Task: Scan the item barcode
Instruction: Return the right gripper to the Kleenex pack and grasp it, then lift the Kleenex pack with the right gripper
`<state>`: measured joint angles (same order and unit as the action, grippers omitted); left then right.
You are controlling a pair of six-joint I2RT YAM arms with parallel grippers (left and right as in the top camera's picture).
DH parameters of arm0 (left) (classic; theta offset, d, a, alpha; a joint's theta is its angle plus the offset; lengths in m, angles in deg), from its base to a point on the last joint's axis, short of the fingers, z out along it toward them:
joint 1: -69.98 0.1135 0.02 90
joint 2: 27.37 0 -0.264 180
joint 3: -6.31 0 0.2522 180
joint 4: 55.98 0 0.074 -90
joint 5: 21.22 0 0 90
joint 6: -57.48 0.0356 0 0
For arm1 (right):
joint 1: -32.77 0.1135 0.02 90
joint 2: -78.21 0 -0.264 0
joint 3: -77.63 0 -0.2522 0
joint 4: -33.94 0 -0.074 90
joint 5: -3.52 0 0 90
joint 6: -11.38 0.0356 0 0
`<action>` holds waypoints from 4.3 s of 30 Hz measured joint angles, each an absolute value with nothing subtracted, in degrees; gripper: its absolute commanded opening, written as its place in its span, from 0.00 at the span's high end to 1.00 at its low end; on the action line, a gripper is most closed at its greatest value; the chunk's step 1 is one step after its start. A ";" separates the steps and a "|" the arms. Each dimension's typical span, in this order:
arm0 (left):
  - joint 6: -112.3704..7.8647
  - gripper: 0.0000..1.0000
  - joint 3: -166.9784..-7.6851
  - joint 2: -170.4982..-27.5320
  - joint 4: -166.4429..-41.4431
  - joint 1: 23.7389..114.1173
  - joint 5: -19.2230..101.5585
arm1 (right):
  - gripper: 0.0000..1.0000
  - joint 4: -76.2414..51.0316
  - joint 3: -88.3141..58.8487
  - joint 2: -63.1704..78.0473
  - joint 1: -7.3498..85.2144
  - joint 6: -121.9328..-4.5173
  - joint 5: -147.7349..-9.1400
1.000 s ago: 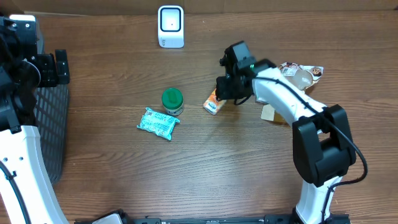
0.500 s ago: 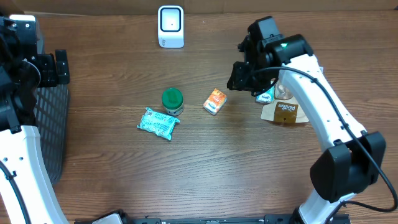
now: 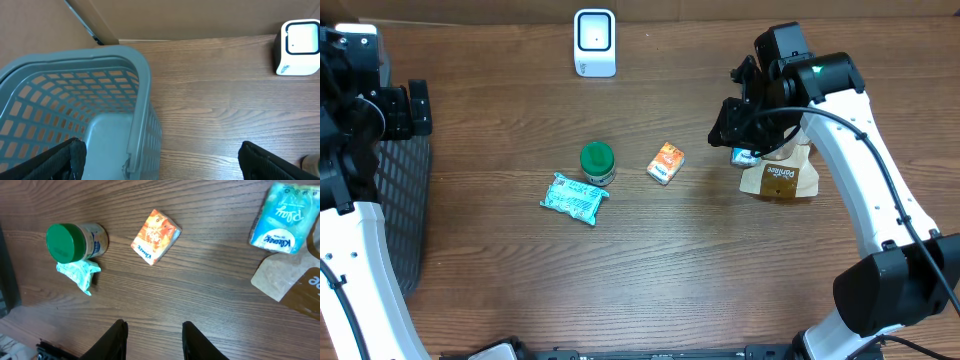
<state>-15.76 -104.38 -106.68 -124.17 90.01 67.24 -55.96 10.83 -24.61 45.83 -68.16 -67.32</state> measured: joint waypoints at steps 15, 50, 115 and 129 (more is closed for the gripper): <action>-15.76 0.00 -104.38 -106.68 -124.15 90.01 67.24 | 0.62 -55.41 10.83 -24.59 45.87 -69.08 -67.21; -15.76 0.00 -104.38 -106.68 -124.15 90.01 67.26 | 0.62 -28.94 -14.37 -24.59 48.60 -54.18 -66.80; -15.76 0.01 -104.38 -106.68 -124.19 90.01 67.24 | 0.96 -32.31 -14.13 -26.52 43.42 -94.33 -21.84; -15.76 0.01 -104.38 -106.68 -124.17 90.01 67.24 | 0.96 -37.05 -8.69 -26.52 43.40 -83.01 -16.53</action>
<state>-15.76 -104.38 -106.68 -124.17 90.01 67.24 -37.05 -8.69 -26.52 43.40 -83.01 -16.53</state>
